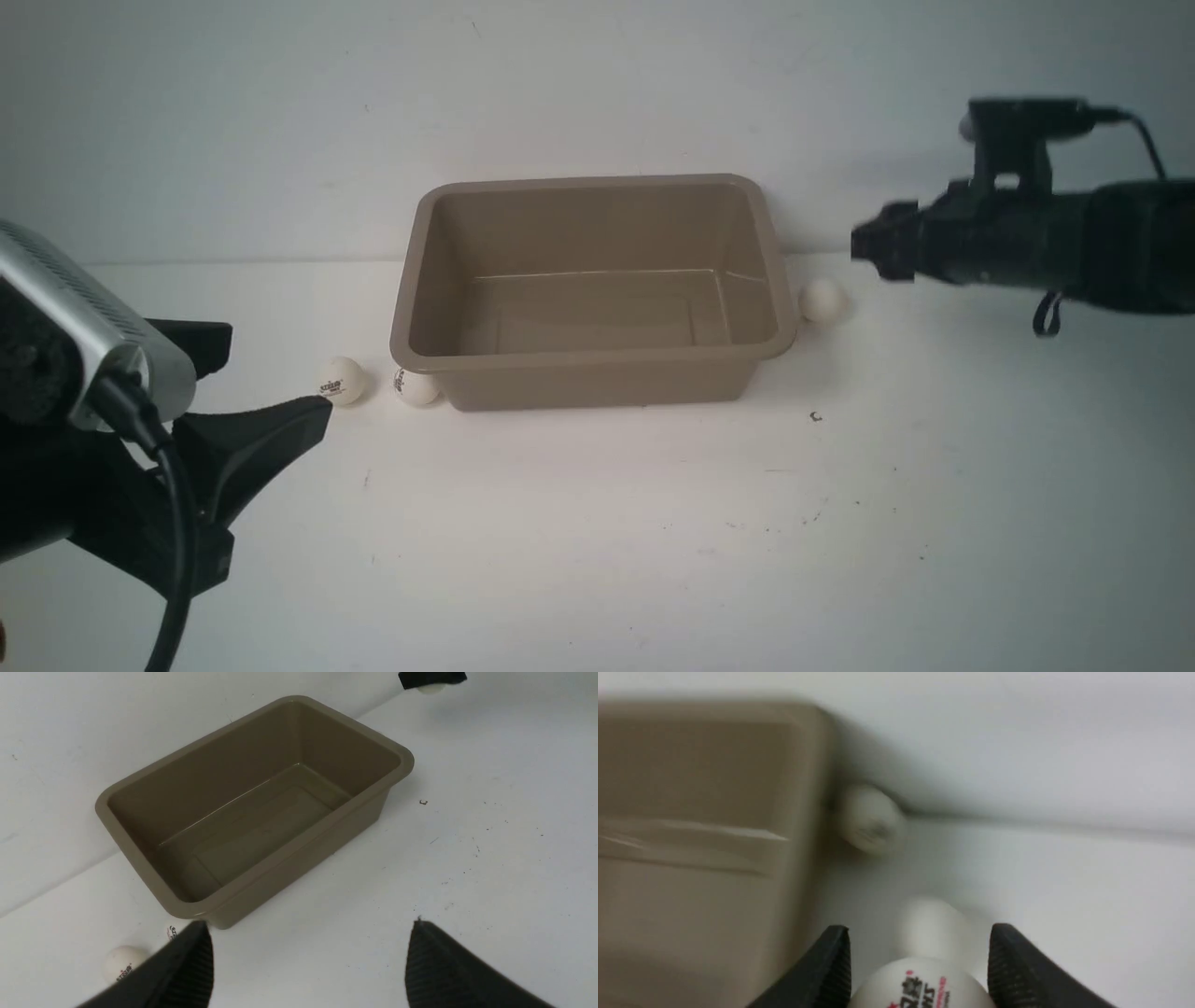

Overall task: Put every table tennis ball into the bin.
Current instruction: Use the right arm to clamp the table tennis ball closest to it, then use the right arm to put the table tennis ball into the box

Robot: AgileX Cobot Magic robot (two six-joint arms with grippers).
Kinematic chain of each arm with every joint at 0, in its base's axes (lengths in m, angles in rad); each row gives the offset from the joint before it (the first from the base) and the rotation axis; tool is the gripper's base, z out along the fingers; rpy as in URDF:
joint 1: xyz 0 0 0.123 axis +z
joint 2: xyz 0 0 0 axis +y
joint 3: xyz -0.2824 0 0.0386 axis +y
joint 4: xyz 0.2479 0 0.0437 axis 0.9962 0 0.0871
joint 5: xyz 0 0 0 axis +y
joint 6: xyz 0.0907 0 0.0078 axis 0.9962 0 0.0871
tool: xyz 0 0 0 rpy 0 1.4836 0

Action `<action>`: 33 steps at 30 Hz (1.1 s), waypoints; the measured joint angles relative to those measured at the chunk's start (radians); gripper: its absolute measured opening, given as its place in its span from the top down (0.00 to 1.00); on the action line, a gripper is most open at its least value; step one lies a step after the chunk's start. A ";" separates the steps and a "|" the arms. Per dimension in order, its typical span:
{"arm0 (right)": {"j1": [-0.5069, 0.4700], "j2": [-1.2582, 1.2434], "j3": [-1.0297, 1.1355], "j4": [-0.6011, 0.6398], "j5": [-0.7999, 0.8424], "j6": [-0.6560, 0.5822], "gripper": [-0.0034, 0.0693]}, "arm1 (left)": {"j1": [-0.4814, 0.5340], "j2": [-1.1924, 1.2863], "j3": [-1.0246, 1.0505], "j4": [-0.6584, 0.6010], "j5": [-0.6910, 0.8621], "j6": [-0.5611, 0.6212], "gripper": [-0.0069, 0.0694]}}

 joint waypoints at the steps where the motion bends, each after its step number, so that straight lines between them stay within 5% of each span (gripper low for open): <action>1: 0.000 -0.017 -0.003 0.000 0.062 0.002 0.47 | 0.000 0.000 0.000 0.000 0.000 0.000 0.26; 7: 0.015 -0.001 -0.078 -0.016 0.356 0.044 0.47 | 0.000 0.000 0.000 0.000 0.000 0.000 0.26; 26: 0.110 0.223 -0.292 -0.272 0.400 0.132 0.47 | 0.000 0.000 0.000 0.000 0.000 0.000 0.26; 33: 0.110 0.223 -0.297 -0.282 0.364 0.119 0.15 | 0.000 0.000 0.000 0.000 0.000 0.000 0.26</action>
